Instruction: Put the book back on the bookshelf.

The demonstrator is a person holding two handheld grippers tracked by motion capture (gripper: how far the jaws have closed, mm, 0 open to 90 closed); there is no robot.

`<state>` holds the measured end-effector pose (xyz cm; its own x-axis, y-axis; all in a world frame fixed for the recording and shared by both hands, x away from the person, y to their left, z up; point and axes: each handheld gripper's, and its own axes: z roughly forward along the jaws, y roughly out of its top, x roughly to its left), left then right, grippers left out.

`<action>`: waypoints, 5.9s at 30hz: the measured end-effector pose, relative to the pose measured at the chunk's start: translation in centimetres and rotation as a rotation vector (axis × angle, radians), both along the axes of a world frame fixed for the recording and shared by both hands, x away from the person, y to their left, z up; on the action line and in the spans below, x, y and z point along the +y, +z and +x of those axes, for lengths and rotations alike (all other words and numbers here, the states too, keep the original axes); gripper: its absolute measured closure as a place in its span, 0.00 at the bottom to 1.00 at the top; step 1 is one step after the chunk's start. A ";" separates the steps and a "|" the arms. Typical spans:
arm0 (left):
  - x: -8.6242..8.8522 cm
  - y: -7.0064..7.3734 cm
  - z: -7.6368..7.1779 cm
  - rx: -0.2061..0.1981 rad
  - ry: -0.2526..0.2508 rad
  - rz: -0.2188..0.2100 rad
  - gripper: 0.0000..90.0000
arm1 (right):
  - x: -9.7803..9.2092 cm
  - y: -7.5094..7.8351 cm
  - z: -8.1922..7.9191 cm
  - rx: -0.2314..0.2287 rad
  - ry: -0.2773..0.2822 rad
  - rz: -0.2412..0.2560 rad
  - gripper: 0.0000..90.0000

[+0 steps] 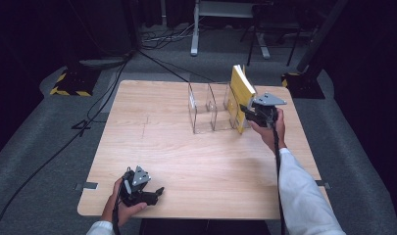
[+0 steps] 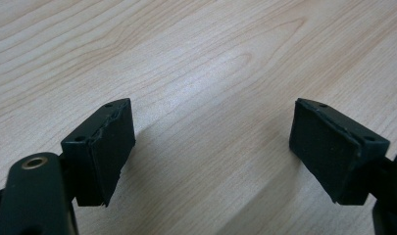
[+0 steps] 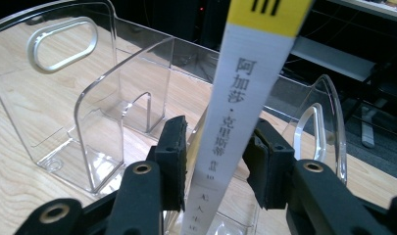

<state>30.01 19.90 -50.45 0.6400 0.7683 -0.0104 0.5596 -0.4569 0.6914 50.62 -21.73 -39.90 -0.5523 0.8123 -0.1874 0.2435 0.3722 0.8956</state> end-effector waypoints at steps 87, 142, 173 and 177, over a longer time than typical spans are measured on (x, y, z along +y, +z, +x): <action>0.0 0.0 0.0 -0.003 0.006 0.001 0.20 | -5.8 -2.6 -11.7 0.113 0.107 -0.209 0.35; 0.0 0.0 0.0 -0.003 0.006 0.001 0.20 | -14.5 -9.4 -16.8 0.278 0.007 -0.090 0.33; -0.1 0.0 0.3 0.003 -0.005 -0.001 0.19 | -16.3 -10.5 -18.3 0.355 -0.068 -0.016 0.25; -0.1 0.0 0.3 0.001 -0.005 0.001 0.19 | -16.3 -10.5 -18.2 0.356 -0.069 -0.016 0.25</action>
